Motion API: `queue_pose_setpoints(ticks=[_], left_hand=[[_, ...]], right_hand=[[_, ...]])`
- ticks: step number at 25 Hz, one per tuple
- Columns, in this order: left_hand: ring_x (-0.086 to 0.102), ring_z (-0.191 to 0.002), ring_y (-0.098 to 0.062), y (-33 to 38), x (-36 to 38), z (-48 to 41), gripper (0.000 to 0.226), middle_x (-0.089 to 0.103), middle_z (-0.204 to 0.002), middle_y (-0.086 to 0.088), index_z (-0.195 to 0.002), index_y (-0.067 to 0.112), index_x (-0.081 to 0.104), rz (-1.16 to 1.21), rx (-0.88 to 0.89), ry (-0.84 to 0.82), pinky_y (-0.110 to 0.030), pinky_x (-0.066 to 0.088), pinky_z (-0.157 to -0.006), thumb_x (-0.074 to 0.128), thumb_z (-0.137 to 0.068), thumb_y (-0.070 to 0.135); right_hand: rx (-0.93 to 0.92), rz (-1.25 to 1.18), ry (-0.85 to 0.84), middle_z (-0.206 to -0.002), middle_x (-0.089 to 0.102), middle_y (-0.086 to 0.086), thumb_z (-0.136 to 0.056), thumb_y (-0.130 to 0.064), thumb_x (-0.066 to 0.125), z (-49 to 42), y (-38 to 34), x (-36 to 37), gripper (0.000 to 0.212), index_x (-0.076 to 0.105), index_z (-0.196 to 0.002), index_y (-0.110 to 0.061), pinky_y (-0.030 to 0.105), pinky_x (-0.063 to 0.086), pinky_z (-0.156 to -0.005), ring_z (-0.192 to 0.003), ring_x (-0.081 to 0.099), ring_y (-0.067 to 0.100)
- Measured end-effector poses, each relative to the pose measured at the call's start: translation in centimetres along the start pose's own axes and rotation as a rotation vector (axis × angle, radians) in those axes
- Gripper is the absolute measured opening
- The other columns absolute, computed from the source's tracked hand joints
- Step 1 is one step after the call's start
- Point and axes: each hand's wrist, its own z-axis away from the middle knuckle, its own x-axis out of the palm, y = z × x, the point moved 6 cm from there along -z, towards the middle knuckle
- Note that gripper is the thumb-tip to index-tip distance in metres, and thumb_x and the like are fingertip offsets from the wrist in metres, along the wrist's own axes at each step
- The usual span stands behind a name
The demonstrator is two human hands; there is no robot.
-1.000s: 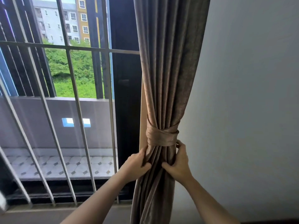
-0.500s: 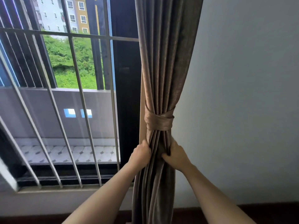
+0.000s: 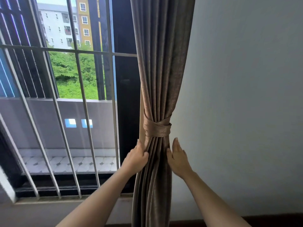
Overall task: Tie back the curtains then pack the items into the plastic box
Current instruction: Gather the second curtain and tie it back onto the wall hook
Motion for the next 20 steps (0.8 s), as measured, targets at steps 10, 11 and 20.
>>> queue_pose_setpoints(ticks=[10, 11, 20], left_hand=[[0.003, -0.147, -0.017, 0.1, -11.9, 3.4, 0.058, 0.004, -0.159, -0.008, -0.15, 0.006, 0.005, -0.127, 0.069, 0.304, -0.032, 0.008, -0.117, 0.026, -0.099, 0.026], [0.003, -0.147, -0.018, -0.7, -13.5, 3.7, 0.058, 0.004, -0.159, -0.008, -0.15, 0.006, 0.006, -0.145, 0.056, 0.342, -0.032, 0.008, -0.117, 0.027, -0.1, 0.026], [0.0, -0.147, -0.02, -14.1, -24.4, 4.2, 0.059, 0.0, -0.159, -0.009, -0.15, 0.008, 0.002, -0.342, -0.261, 0.378, -0.041, 0.01, -0.119, 0.025, -0.101, 0.031]], right_hand=[[-0.418, -0.044, 0.521, -0.15, 0.037, 0.011, -0.097, -0.03, 0.036, 3.0, -14.2, -4.1, 0.054, 0.03, -0.146, -0.007, 0.03, 0.02, -0.114, -0.139, 0.032, 0.022], [-0.472, -0.043, 0.473, -0.151, 0.035, 0.011, -0.098, -0.031, 0.034, 2.7, -16.3, -2.8, 0.054, 0.029, -0.146, -0.007, 0.03, 0.019, -0.115, -0.14, 0.031, 0.022], [-0.686, -0.068, -0.003, -0.158, 0.018, 0.009, -0.092, -0.052, 0.014, -3.7, -29.2, 11.8, 0.071, 0.016, -0.15, -0.01, 0.032, 0.011, -0.117, -0.146, 0.017, 0.022]])
